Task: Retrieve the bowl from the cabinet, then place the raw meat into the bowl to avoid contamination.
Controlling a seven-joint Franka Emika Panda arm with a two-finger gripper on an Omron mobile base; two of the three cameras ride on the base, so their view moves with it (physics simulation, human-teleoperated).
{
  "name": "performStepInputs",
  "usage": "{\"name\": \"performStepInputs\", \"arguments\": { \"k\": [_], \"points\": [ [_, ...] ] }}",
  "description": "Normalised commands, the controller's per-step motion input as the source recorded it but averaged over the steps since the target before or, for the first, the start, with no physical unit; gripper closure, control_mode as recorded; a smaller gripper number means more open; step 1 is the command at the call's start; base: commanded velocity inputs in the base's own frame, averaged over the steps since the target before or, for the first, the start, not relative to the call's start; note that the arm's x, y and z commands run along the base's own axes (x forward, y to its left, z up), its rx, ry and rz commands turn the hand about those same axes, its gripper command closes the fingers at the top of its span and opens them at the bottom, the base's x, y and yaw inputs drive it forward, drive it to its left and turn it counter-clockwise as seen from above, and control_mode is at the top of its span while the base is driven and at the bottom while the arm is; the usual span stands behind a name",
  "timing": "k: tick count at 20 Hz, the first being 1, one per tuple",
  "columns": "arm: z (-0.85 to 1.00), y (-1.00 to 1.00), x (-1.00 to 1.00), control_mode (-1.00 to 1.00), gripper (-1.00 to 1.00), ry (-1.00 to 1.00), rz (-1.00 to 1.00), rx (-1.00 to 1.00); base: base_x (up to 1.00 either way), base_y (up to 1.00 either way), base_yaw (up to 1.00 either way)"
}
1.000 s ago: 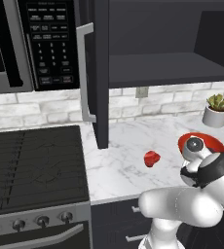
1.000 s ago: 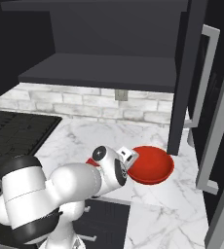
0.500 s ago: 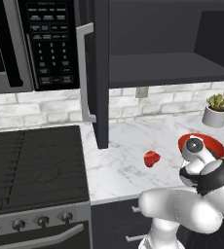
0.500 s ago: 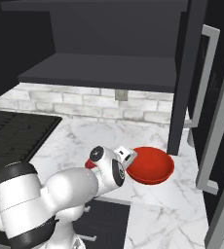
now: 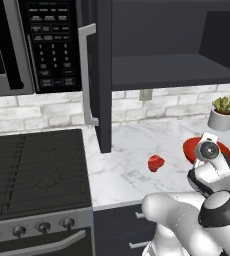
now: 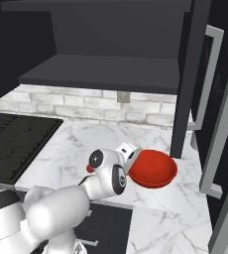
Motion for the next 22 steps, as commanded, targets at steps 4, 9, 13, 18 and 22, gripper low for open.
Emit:
{"name": "performStepInputs", "arguments": {
  "k": [4, 9, 13, 18, 22],
  "points": [
    [0.59, 0.46, 0.07, -1.0, -1.0, 0.04, 0.14, 0.06, 0.0, 0.0, 0.0],
    [0.67, 0.59, 0.0, -1.0, -1.0, 0.16, 0.22, 0.02, 0.0, 0.0, 0.0],
    [0.62, 0.56, -0.01, -1.0, -1.0, 0.32, 0.3, 0.0, 0.0, 0.0, 0.0],
    [0.55, 0.39, -0.04, -1.0, -1.0, 0.31, 0.19, 0.03, 0.0, 0.0, 0.0],
    [0.32, 0.29, -0.02, -1.0, -1.0, 0.24, 0.03, 0.06, 0.0, 0.0, 0.0]
  ]
}}
